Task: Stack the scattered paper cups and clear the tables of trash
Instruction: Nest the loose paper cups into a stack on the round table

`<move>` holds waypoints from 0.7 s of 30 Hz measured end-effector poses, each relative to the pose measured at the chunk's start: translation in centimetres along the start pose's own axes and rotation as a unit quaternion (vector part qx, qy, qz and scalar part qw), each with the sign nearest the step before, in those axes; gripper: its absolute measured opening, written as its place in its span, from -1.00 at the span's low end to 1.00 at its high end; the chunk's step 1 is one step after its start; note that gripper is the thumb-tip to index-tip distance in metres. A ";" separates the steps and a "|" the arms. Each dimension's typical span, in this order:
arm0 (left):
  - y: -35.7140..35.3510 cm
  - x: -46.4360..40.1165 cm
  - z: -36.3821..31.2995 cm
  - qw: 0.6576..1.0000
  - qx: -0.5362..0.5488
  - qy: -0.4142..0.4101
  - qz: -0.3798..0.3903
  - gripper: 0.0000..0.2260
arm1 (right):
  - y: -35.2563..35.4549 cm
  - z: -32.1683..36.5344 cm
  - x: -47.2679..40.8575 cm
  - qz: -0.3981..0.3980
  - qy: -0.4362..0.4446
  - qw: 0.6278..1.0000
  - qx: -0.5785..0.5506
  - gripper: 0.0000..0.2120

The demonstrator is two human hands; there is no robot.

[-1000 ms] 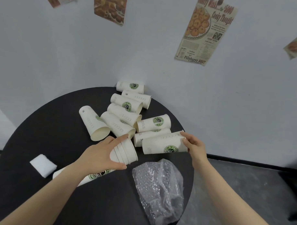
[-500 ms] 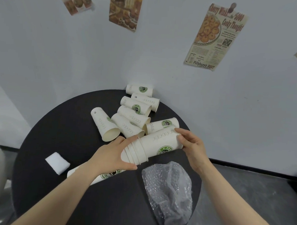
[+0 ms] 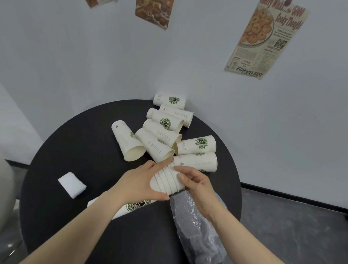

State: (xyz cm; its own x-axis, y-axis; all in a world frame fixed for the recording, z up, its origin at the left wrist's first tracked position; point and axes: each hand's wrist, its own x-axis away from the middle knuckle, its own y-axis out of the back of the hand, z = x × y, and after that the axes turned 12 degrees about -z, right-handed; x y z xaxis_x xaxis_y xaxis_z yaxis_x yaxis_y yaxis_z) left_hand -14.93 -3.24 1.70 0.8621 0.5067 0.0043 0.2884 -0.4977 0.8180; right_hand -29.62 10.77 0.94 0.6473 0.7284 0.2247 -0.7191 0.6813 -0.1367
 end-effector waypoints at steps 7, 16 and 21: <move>0.0 -0.3 0.9 1.000 0.008 0.017 -0.019 -0.16 | 7.7 -0.2 -6.5 -0.217 0.057 0.961 0.163 -0.68; -0.3 -0.4 2.0 0.998 0.020 0.052 -0.036 -0.14 | 11.6 -1.8 -12.1 -0.150 -0.032 0.959 0.238 -0.69; -0.3 -0.1 2.3 0.997 0.024 0.061 -0.032 -0.14 | 11.6 -2.4 -11.7 -0.196 -0.038 0.961 0.189 -0.71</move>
State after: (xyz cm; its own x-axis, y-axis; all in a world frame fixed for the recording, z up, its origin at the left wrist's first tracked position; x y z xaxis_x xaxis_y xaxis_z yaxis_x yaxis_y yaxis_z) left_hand -14.14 -4.79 0.13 0.7852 0.6188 0.0240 0.3638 -0.4922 0.7908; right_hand -44.89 10.32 -5.56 0.8777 0.4030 0.2593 -0.4727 0.8168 0.3307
